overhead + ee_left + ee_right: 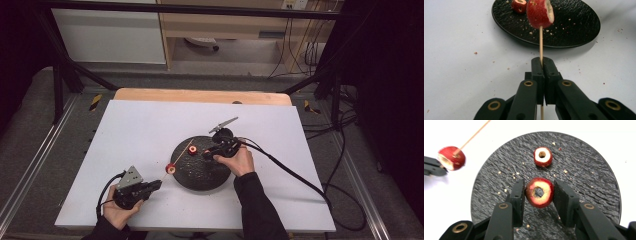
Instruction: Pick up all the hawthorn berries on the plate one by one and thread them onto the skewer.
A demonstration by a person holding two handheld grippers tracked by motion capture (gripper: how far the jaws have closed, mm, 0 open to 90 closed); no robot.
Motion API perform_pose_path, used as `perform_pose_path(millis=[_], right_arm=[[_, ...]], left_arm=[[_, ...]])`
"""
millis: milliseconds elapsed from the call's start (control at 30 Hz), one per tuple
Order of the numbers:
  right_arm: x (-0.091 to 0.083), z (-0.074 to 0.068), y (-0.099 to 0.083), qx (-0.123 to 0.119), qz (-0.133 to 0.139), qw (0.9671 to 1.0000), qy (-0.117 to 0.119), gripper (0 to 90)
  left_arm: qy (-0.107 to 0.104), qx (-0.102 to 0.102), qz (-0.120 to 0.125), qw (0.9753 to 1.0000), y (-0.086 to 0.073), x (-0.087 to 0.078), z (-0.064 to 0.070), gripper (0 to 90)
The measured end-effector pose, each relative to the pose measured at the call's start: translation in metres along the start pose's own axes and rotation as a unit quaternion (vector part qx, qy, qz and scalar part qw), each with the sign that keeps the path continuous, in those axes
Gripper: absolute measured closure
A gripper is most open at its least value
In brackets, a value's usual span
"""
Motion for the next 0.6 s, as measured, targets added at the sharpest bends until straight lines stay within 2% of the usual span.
perform_pose_path(millis=[133,267,367,500,600], right_arm=[[-0.008,-0.005,-0.007,0.012,0.056,0.9983,0.009,62.8],[-0.012,-0.01,-0.018,0.026,0.117,0.9926,0.019,62.8],[-0.013,-0.014,-0.028,0.042,0.166,0.9847,0.032,62.8],[-0.016,-0.016,-0.037,0.055,0.21,0.9755,0.038,62.8],[-0.019,-0.018,-0.041,0.064,0.247,0.9661,0.04,62.9]], left_arm=[[0.001,0.002,-0.001,1.0,0.001,0.001,0.002,88.1],[0.0,0.004,0.0,1.0,0.003,0.001,0.005,88.1],[-0.002,0.006,0.001,1.0,0.003,0.001,0.007,88.1],[-0.002,0.005,0.0,1.0,0.004,0.002,0.009,88.1],[-0.002,0.003,-0.001,1.0,0.005,0.003,0.011,88.1]])
Point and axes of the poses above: each handheld gripper's, and its own axes: x roughly forward along the jaws, y roughly out of its top, z roughly to its right, the point moved 4 cm from there along x, roughly forward along the jaws, and after that the axes turned 10 degrees about y, right-handed, at the moved point
